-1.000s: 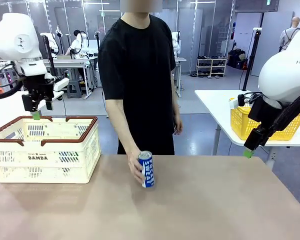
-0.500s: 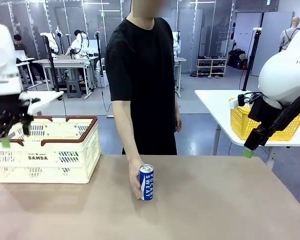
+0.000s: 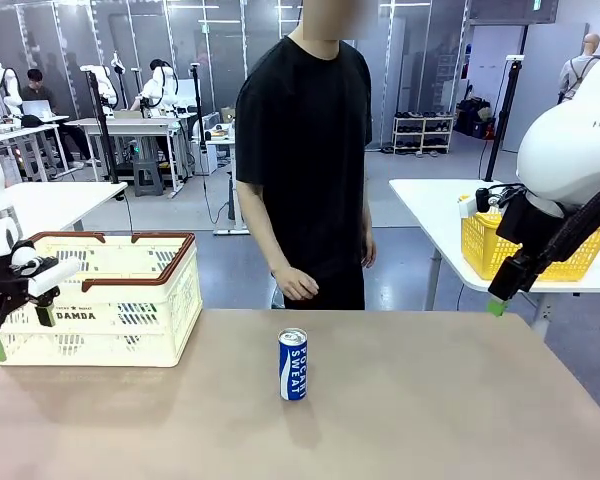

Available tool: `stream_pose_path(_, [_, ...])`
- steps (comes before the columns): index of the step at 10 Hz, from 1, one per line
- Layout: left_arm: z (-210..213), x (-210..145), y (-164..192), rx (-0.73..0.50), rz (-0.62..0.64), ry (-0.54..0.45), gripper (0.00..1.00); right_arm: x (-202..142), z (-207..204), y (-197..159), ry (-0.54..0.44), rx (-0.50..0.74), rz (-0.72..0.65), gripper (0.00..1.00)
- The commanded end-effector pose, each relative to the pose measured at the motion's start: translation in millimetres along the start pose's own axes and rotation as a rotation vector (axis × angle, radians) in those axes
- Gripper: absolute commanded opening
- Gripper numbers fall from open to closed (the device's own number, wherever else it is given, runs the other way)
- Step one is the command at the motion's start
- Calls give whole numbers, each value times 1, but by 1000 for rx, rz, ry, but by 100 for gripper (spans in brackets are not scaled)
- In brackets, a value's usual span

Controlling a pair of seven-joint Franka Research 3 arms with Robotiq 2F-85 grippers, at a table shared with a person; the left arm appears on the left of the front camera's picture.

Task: Place the drinks into the Shopping basket.
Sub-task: Pick up one drink and place it into the Shopping basket.

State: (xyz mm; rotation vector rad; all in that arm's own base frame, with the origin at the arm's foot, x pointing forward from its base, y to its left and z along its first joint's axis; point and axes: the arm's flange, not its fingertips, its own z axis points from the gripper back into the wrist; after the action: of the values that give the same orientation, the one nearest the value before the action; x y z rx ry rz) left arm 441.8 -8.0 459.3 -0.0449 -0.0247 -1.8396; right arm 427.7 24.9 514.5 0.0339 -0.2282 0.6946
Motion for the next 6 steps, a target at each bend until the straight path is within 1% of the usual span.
stream_pose_path(1, [-5, -7, 7, -30, -92, 17, 100, -2, 1, -1, 1, 0, 15, 100])
stream_pose_path(2, [0, 0, 0, 0, 0, 0, 100, -2, 1, -1, 1, 0, 15, 100])
stream_pose_path(6, [0, 0, 0, 0, 0, 0, 100, -2, 1, -1, 1, 0, 15, 100])
